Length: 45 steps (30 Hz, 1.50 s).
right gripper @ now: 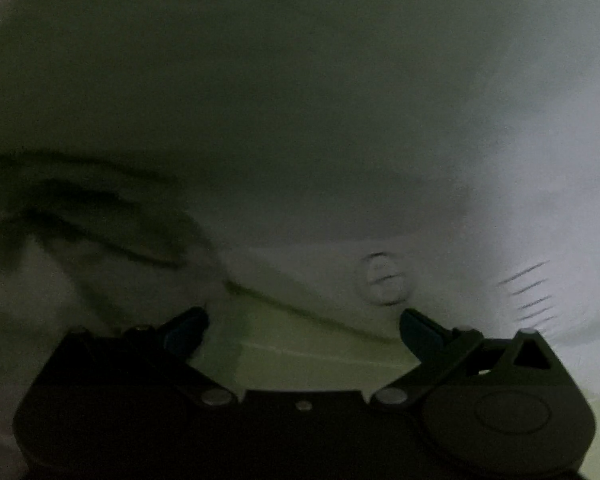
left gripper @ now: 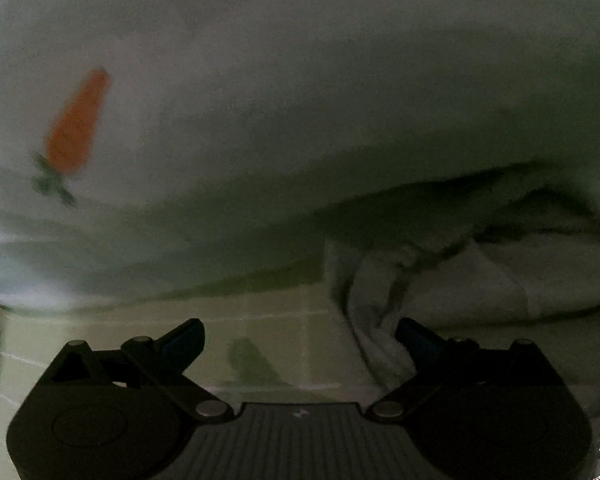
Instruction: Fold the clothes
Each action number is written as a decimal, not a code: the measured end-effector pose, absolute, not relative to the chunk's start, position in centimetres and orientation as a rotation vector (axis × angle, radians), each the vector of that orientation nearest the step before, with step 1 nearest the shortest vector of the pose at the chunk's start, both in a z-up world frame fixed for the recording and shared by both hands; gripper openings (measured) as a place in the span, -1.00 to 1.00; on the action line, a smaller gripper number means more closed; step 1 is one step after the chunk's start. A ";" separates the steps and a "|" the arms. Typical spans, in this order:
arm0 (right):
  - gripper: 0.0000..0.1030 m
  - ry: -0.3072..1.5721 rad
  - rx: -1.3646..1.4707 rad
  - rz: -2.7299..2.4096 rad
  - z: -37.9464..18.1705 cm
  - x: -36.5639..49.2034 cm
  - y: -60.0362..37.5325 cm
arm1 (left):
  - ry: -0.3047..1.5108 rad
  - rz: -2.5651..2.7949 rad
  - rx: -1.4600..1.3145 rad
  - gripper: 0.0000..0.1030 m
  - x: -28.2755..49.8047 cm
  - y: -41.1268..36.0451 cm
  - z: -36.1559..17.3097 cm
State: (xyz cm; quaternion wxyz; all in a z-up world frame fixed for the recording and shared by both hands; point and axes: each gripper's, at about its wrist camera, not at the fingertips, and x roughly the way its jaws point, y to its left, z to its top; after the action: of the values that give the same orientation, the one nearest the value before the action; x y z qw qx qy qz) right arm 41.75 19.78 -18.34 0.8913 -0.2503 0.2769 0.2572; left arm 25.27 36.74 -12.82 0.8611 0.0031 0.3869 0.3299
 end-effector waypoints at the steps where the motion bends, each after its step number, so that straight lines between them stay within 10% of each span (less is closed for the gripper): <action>1: 1.00 0.559 -0.552 0.509 -18.3 41.6 19.6 | 0.798 0.718 0.043 0.96 24.9 36.3 -12.4; 45: 1.00 0.493 -0.428 0.379 -12.7 37.4 13.8 | 0.741 0.650 0.126 0.98 24.1 33.7 -8.9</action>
State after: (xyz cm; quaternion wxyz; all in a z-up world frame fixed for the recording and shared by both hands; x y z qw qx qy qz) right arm 37.35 13.76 -12.66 0.9296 -0.2091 0.2407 0.1849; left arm 24.09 33.65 -8.90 0.8790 0.0602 0.3556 0.3119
